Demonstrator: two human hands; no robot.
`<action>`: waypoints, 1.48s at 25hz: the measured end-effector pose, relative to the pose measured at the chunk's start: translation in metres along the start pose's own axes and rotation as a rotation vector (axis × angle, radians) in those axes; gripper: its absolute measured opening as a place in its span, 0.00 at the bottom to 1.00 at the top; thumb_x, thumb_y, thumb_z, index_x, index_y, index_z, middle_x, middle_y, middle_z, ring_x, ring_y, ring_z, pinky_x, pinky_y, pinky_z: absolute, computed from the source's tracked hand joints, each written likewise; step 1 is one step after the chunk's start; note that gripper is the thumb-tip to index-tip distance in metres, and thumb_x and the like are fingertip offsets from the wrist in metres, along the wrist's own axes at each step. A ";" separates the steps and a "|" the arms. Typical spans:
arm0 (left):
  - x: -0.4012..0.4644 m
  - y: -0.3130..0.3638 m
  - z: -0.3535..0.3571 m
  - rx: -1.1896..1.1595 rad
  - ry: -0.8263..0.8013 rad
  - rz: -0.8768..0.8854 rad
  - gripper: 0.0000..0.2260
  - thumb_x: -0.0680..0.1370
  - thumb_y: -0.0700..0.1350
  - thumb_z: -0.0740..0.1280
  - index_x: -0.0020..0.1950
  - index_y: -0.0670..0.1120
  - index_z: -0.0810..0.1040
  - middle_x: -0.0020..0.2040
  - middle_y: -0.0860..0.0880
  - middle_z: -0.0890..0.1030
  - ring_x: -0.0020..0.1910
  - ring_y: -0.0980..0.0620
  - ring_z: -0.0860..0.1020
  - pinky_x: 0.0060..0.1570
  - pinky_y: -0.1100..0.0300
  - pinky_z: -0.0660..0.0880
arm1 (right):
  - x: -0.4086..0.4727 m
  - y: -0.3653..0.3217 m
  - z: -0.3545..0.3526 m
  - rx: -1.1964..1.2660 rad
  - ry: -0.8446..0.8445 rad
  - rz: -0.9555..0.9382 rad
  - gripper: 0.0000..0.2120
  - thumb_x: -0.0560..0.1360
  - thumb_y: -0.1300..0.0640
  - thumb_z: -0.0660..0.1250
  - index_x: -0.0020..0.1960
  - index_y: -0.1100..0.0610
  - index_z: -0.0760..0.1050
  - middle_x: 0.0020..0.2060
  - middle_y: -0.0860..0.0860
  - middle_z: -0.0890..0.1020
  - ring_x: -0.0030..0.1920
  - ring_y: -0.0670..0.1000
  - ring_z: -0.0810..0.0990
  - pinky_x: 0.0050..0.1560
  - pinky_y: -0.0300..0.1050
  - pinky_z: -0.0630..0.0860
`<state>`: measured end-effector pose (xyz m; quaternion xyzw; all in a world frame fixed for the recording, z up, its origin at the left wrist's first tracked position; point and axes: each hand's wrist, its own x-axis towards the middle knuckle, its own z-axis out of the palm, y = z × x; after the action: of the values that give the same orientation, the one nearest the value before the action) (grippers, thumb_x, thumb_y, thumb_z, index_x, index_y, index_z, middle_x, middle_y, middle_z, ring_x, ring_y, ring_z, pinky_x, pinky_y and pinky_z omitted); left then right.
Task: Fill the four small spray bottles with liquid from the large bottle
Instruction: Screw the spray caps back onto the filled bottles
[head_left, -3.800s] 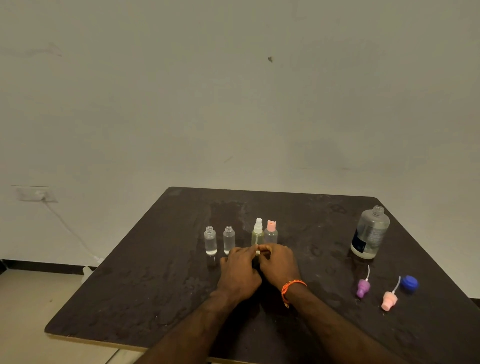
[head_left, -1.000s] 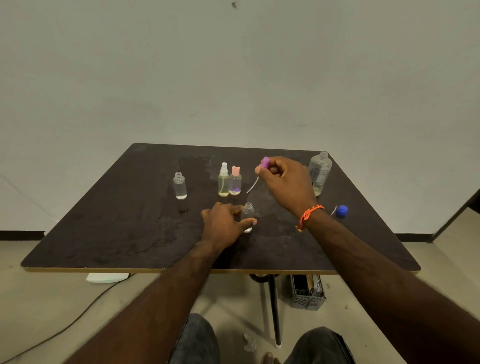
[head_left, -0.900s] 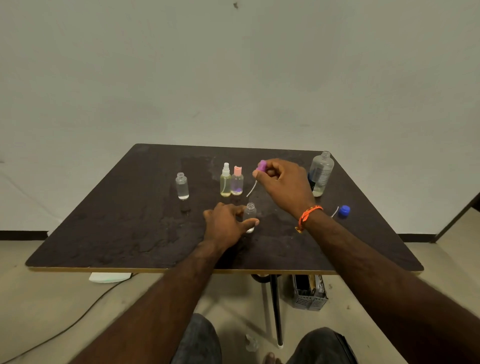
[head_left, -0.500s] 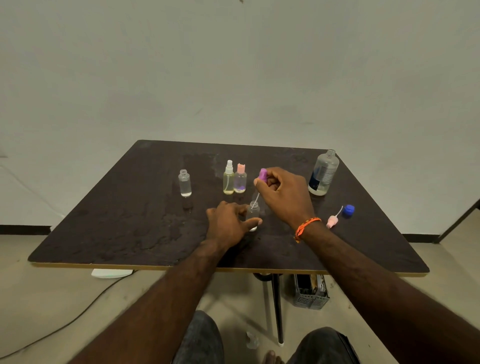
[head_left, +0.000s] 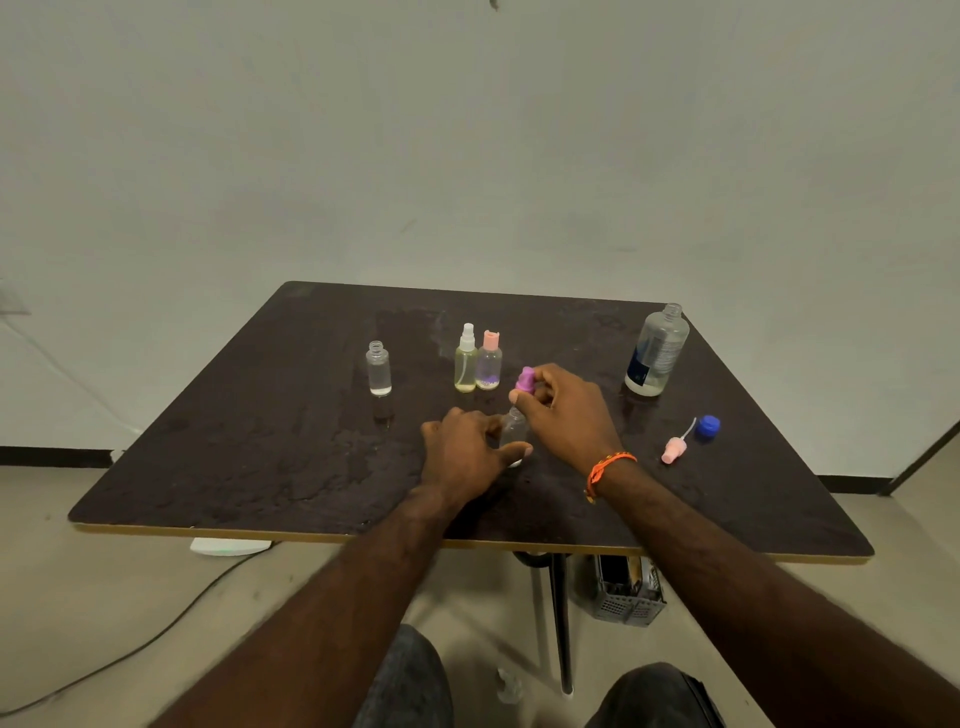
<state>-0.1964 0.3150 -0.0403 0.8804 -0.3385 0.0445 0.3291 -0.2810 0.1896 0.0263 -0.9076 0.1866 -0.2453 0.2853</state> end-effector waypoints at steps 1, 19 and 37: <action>0.000 0.000 0.000 0.003 -0.001 0.000 0.20 0.75 0.66 0.71 0.59 0.55 0.85 0.51 0.56 0.84 0.58 0.53 0.76 0.53 0.52 0.61 | 0.000 0.000 0.001 -0.008 -0.013 0.001 0.08 0.77 0.48 0.69 0.51 0.52 0.78 0.36 0.46 0.80 0.38 0.46 0.78 0.42 0.48 0.78; -0.001 -0.006 0.008 -0.043 -0.023 -0.015 0.18 0.75 0.65 0.72 0.55 0.54 0.86 0.46 0.57 0.84 0.54 0.53 0.77 0.54 0.49 0.63 | -0.013 0.009 0.009 0.222 -0.012 0.002 0.18 0.76 0.56 0.72 0.65 0.52 0.75 0.54 0.48 0.83 0.49 0.41 0.81 0.52 0.40 0.82; -0.006 -0.002 0.004 -0.011 -0.026 -0.044 0.17 0.74 0.64 0.73 0.54 0.54 0.85 0.48 0.55 0.83 0.56 0.51 0.76 0.55 0.49 0.65 | -0.013 0.009 0.008 0.305 -0.115 0.042 0.27 0.73 0.53 0.75 0.68 0.50 0.69 0.57 0.43 0.81 0.55 0.43 0.81 0.51 0.38 0.78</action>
<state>-0.2002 0.3167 -0.0461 0.8862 -0.3237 0.0239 0.3306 -0.2888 0.1921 0.0114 -0.8623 0.1495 -0.2122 0.4349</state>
